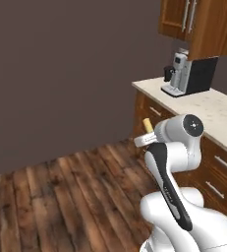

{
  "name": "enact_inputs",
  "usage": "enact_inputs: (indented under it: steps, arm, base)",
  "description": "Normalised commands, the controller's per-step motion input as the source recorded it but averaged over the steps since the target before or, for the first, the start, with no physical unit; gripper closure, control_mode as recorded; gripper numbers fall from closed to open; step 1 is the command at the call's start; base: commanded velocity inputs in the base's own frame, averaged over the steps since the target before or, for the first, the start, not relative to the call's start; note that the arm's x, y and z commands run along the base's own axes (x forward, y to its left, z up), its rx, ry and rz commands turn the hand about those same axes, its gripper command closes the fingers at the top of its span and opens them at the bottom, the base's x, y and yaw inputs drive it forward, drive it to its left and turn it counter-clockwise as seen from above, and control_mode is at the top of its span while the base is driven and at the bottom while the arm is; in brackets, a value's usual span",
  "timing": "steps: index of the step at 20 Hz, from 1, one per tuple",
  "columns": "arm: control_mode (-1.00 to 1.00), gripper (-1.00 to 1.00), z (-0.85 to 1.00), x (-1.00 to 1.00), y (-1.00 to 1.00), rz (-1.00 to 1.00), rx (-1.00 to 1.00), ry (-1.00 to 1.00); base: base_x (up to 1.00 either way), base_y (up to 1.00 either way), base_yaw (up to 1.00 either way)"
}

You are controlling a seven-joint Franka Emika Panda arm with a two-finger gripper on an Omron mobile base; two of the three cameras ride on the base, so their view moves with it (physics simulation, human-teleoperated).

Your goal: Pick the candle and jar from the dining table and place them in the open cabinet. Close the cabinet after placing the objects.

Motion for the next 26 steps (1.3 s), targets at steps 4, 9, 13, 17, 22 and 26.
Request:
enact_inputs:
  steps: [4,9,13,17,22,26]
  arm:
    - [1.00,1.00,0.00,0.00,0.00,0.00,0.00,0.00]
    - [1.00,1.00,0.00,0.00,0.00,0.00,0.00,0.00]
    - [1.00,1.00,0.00,0.00,0.00,0.00,0.00,0.00]
    - [1.00,1.00,0.00,0.00,0.00,0.00,0.00,0.00]
    - [1.00,1.00,0.00,0.00,0.00,0.00,0.00,0.00]
    - [1.00,1.00,0.00,0.00,0.00,0.00,0.00,0.00]
  base:
    - [0.00,0.01,-0.54]
    - [0.00,0.12,-0.56]
    - [0.00,0.21,-0.57]
    - [0.00,0.34,-0.56]
    - [0.02,0.60,-0.54]
    - [0.17,0.76,-0.48]
